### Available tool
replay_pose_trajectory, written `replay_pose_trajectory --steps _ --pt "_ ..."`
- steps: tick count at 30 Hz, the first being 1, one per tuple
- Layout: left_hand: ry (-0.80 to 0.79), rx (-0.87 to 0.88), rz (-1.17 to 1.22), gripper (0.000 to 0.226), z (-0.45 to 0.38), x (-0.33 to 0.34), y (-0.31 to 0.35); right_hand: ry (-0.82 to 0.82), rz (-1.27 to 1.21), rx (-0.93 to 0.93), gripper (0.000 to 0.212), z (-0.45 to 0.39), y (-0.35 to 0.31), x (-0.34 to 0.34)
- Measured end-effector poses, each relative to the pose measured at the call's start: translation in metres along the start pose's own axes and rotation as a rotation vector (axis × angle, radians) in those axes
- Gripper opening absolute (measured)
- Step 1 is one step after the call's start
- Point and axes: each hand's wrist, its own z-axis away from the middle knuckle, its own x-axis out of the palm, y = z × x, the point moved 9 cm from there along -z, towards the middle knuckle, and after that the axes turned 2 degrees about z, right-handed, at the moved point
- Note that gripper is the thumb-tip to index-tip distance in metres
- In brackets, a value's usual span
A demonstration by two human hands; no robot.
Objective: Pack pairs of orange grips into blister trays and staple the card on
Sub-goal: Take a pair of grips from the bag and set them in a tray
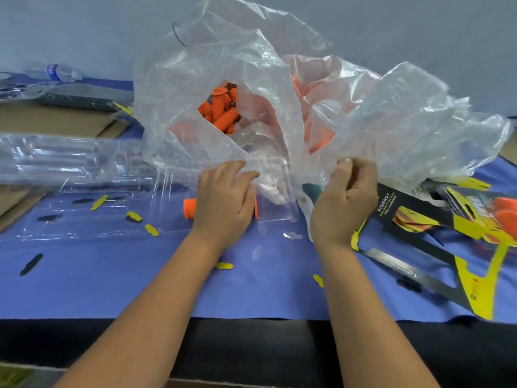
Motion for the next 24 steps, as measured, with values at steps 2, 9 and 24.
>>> replay_pose_trajectory --steps 2,9,24 --pt "0.086 0.216 0.071 0.036 -0.002 -0.007 0.04 0.174 -0.072 0.018 0.006 -0.013 0.008 -0.029" --pt "-0.08 0.529 -0.066 0.041 -0.023 0.042 0.132 -0.409 0.037 0.262 0.024 -0.068 0.042 0.018" --pt "-0.383 -0.12 -0.148 0.074 -0.117 0.137 0.024 -0.663 0.606 0.176 0.023 -0.154 0.089 0.046"
